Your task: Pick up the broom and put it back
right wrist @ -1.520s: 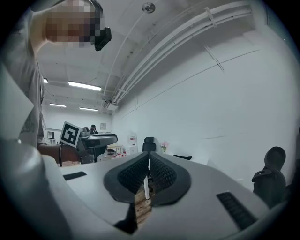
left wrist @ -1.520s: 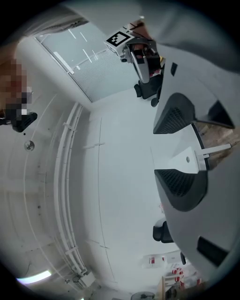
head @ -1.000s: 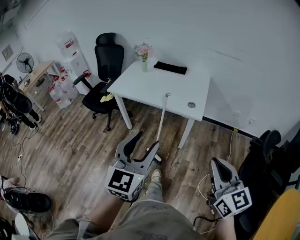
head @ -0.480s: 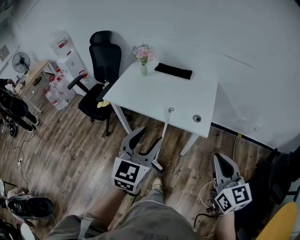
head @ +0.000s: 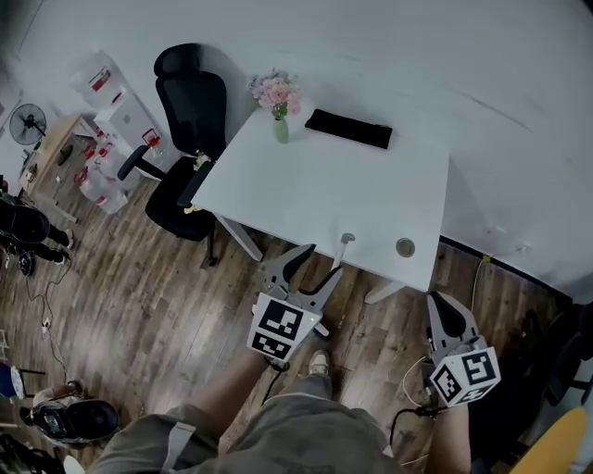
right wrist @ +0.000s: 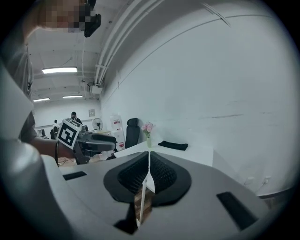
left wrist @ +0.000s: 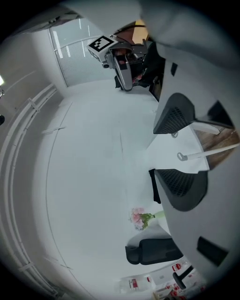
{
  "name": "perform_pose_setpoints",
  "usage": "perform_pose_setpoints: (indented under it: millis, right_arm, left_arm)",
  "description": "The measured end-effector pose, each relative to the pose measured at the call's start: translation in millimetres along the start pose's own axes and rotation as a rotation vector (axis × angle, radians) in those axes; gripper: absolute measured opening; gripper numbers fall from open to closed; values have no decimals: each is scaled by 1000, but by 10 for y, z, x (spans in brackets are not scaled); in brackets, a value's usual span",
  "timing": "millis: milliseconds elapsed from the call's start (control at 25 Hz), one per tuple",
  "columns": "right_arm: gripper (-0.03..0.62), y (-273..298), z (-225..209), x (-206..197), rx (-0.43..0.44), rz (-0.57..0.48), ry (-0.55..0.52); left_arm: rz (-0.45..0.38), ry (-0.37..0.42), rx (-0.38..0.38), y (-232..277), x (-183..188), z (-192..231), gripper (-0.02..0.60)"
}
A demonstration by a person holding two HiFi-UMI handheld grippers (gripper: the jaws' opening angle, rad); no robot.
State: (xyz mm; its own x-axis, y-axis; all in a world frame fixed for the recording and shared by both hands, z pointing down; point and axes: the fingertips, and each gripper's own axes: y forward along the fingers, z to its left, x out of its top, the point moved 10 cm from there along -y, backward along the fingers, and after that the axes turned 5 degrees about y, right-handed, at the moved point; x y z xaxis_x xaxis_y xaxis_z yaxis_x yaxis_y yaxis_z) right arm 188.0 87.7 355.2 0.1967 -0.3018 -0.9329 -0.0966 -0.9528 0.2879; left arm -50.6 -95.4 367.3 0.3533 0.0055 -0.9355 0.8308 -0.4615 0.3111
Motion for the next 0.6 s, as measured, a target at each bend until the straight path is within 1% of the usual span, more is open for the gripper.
perform_pose_setpoints:
  millis: [120, 280, 520, 600]
  right_arm:
    - [35, 285, -111, -41, -1, 23, 16]
    - [35, 604, -233, -114, 13, 57, 30]
    - [35, 962, -462, -314, 54, 106, 36]
    - [35, 1045, -562, -395, 69, 124, 40]
  left_arm:
    - [39, 1, -33, 277, -146, 90, 253]
    - [85, -10, -54, 557, -325, 152, 252]
    - [125, -41, -38, 895, -653, 137, 252]
    - [152, -69, -33, 1033, -793, 112, 252]
